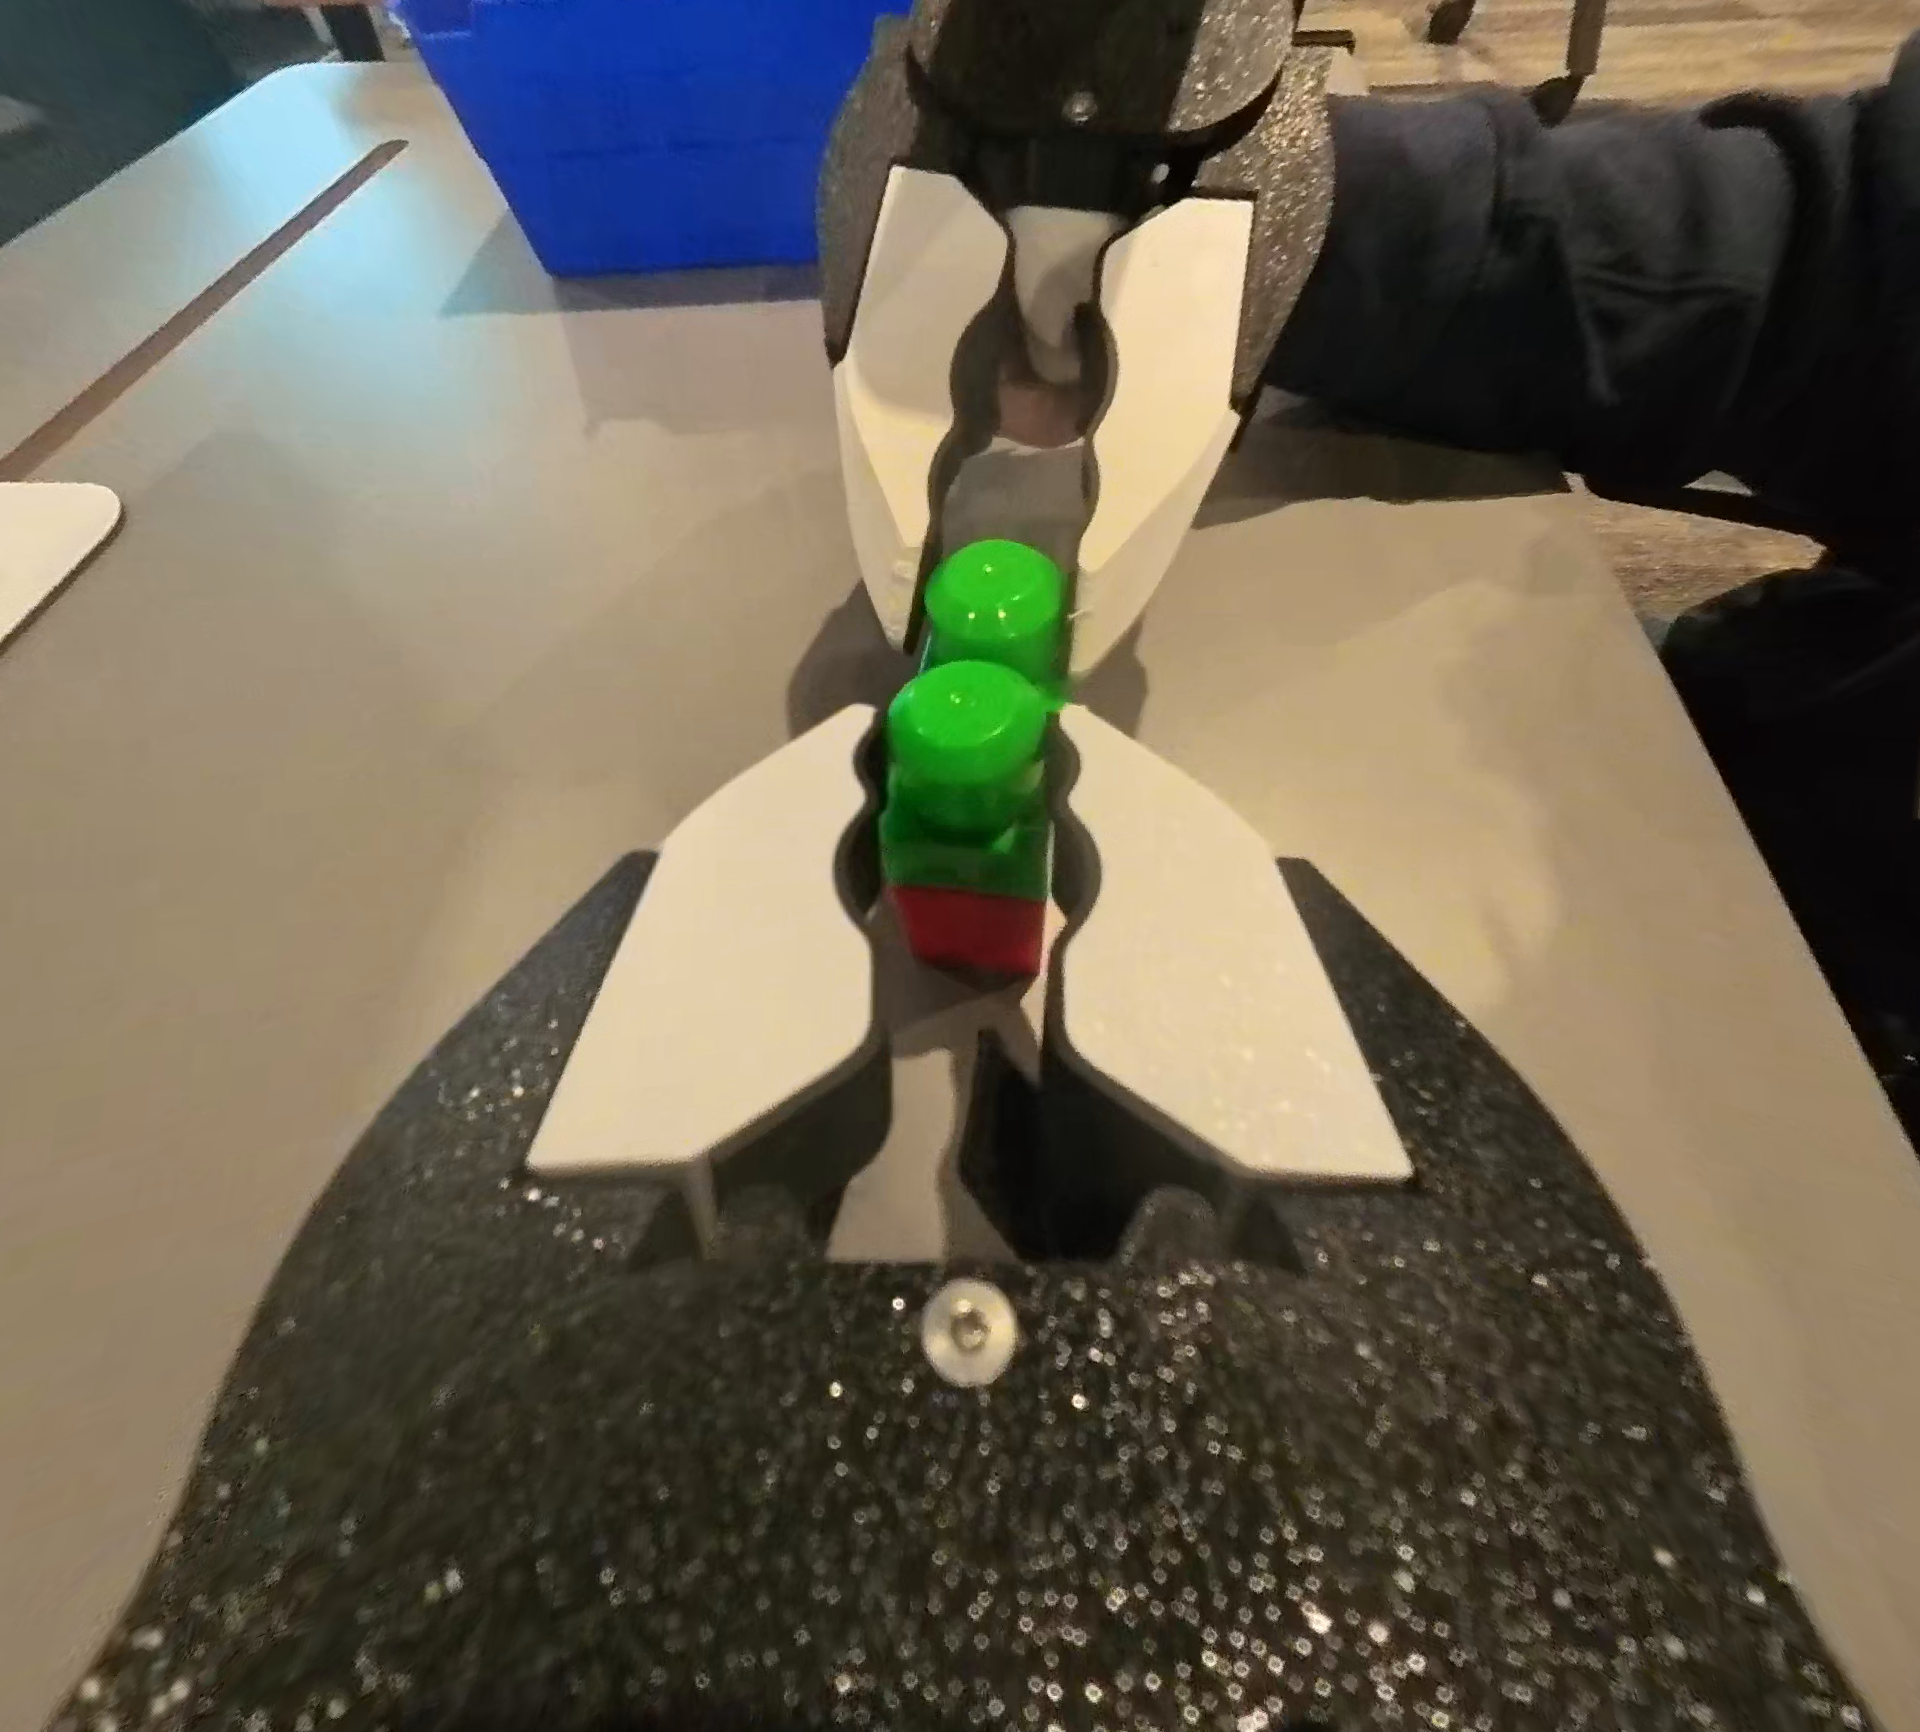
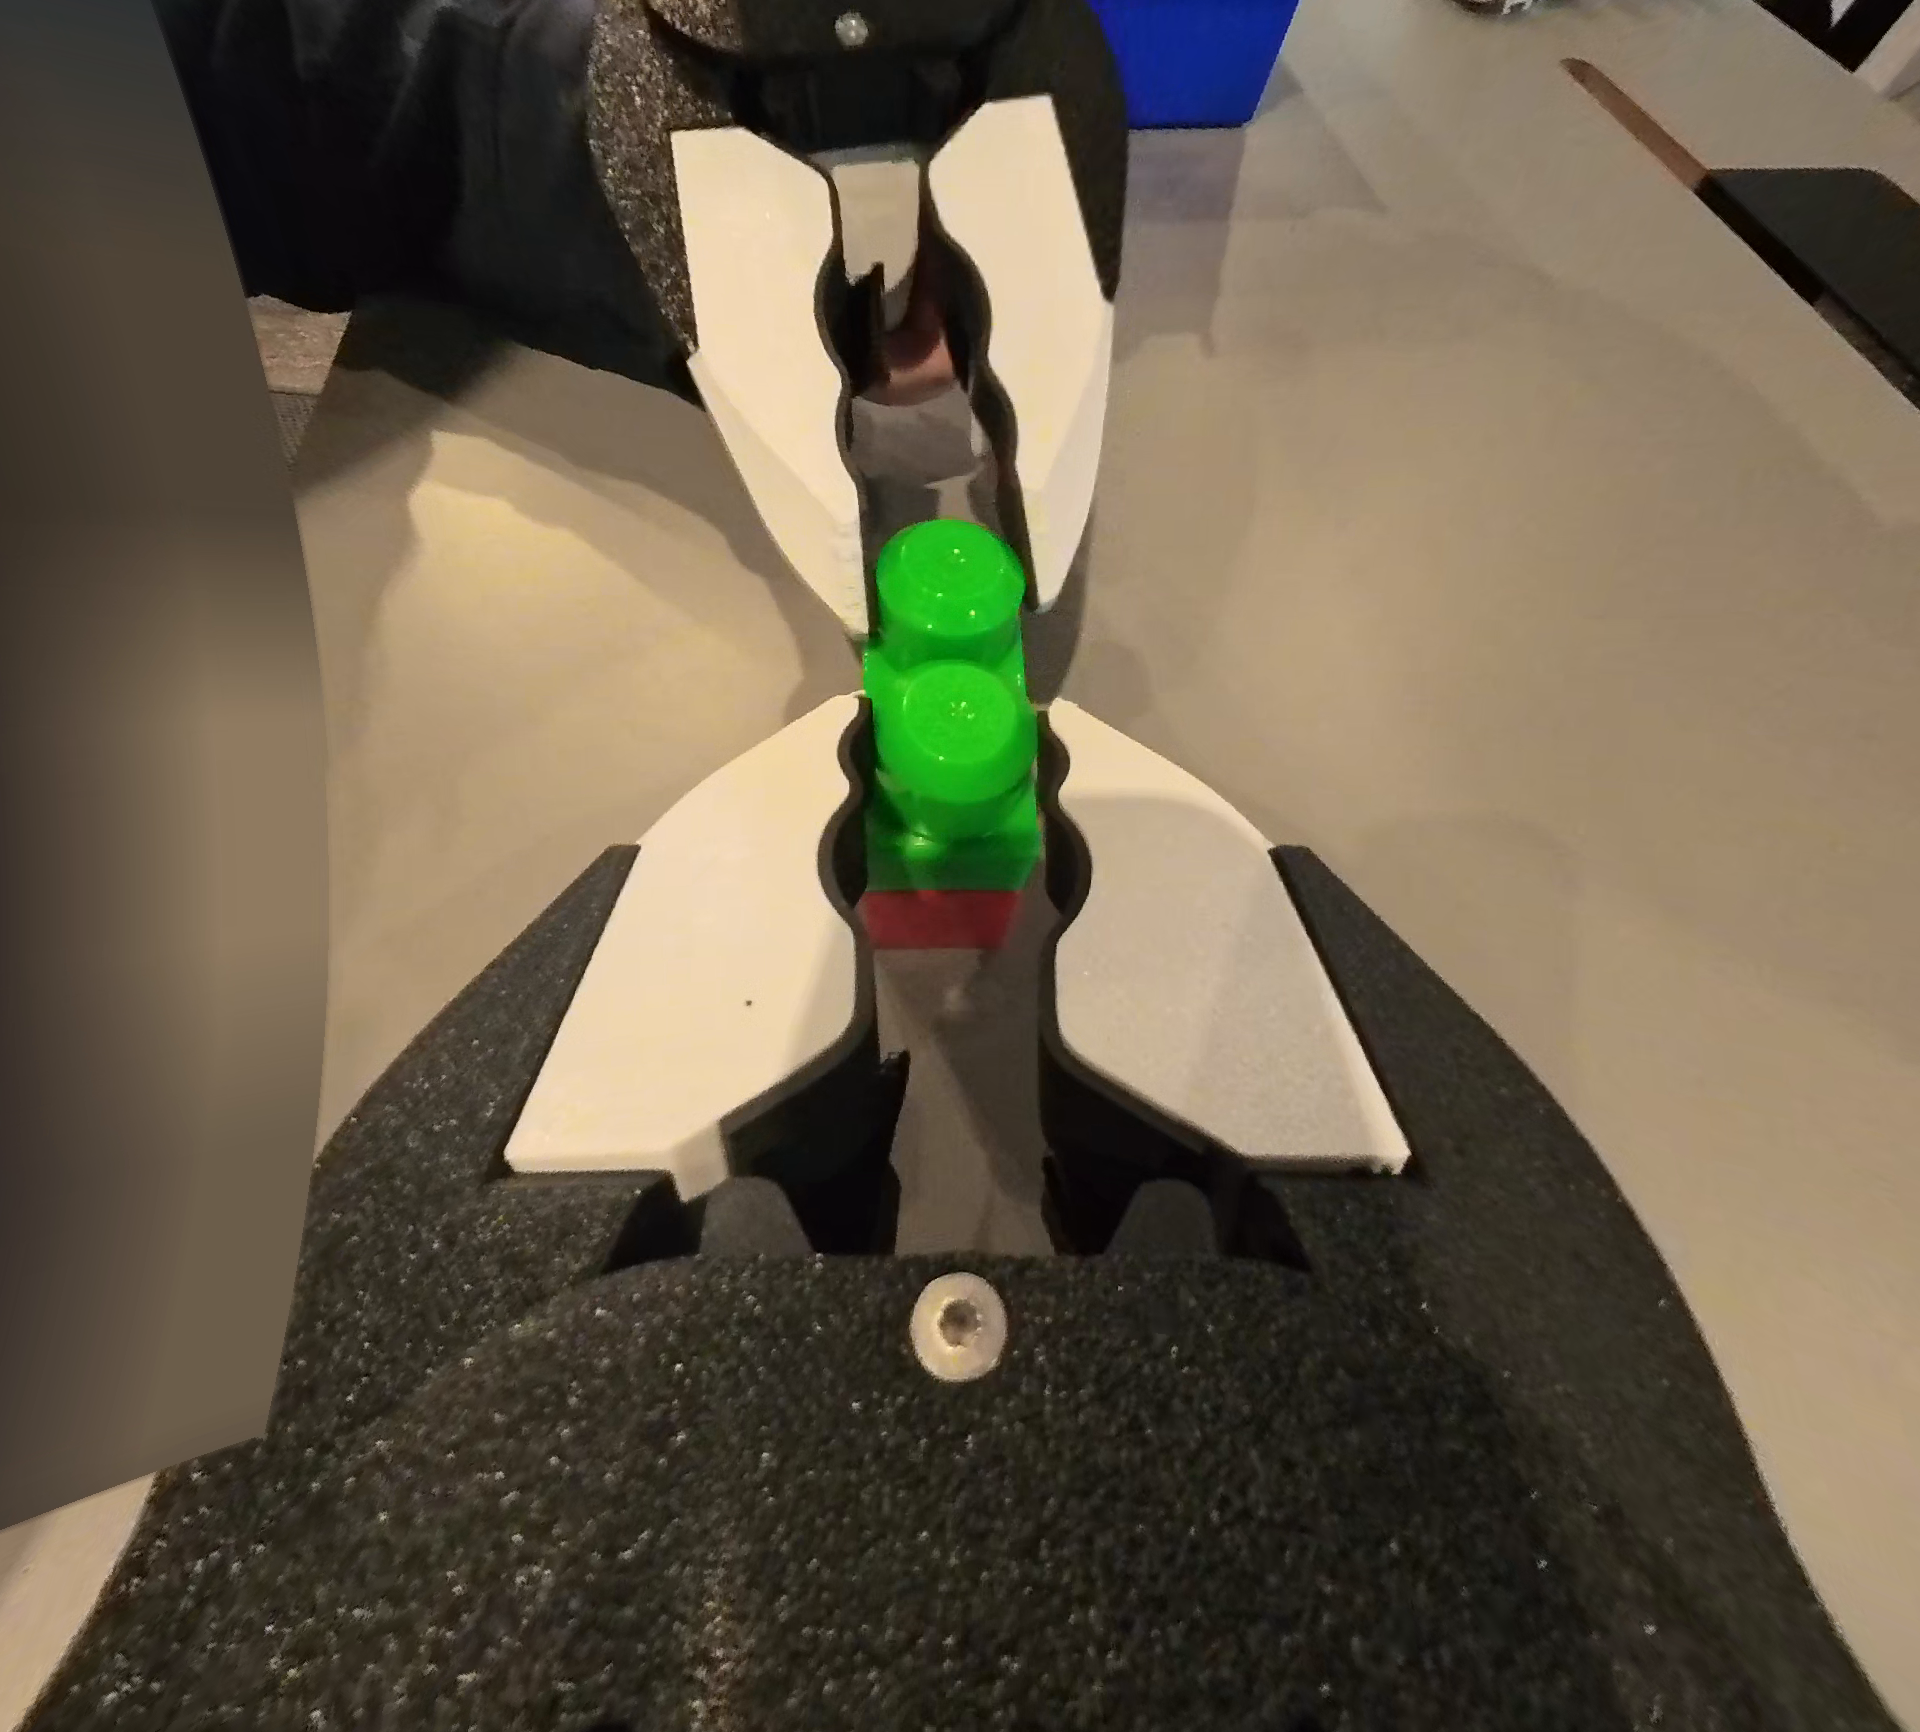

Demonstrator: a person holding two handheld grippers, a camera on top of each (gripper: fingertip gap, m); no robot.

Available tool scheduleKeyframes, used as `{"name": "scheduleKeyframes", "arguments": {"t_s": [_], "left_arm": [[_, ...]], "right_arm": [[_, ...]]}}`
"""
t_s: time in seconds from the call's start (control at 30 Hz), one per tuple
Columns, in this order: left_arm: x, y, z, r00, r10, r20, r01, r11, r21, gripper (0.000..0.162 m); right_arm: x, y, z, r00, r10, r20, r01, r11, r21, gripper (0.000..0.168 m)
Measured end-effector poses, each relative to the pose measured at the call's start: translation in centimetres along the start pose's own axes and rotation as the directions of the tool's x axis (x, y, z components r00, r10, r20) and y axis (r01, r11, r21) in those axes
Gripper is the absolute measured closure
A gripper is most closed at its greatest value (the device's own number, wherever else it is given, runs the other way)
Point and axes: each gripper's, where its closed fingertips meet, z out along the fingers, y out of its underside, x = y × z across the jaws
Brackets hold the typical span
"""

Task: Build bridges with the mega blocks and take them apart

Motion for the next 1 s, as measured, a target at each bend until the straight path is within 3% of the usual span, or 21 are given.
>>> {"name": "scheduleKeyframes", "arguments": {"t_s": [0.53,0.63,0.7,0.87,1.0], "left_arm": [[0.1,0.1,0.0,0.999,-0.029,-0.012,0.030,0.999,0.030,0.135],[0.0,-0.2,-0.3,0.999,-0.050,-0.014,0.051,0.996,0.078,0.134],[-0.3,-1.8,-1.3,0.997,-0.077,-0.007,0.077,0.981,0.176,0.125],[-3.8,-4.5,-5.7,0.971,-0.103,0.216,0.012,0.922,0.388,0.119],[-6.6,-2.9,-6.5,0.914,-0.138,0.383,-0.015,0.929,0.369,0.115]], "right_arm": [[-0.1,0.1,0.1,1.000,-0.019,-0.015,0.019,1.000,-0.010,0.139],[-0.1,-0.2,0.1,0.998,-0.039,-0.039,0.040,0.998,0.038,0.133],[0.1,-1.1,-0.4,0.996,-0.056,-0.068,0.064,0.992,0.110,0.125],[1.8,-2.7,-3.1,0.987,0.000,-0.161,0.053,0.945,0.323,0.123],[1.9,-1.8,-3.0,0.992,0.047,-0.118,-0.007,0.948,0.318,0.119]]}}
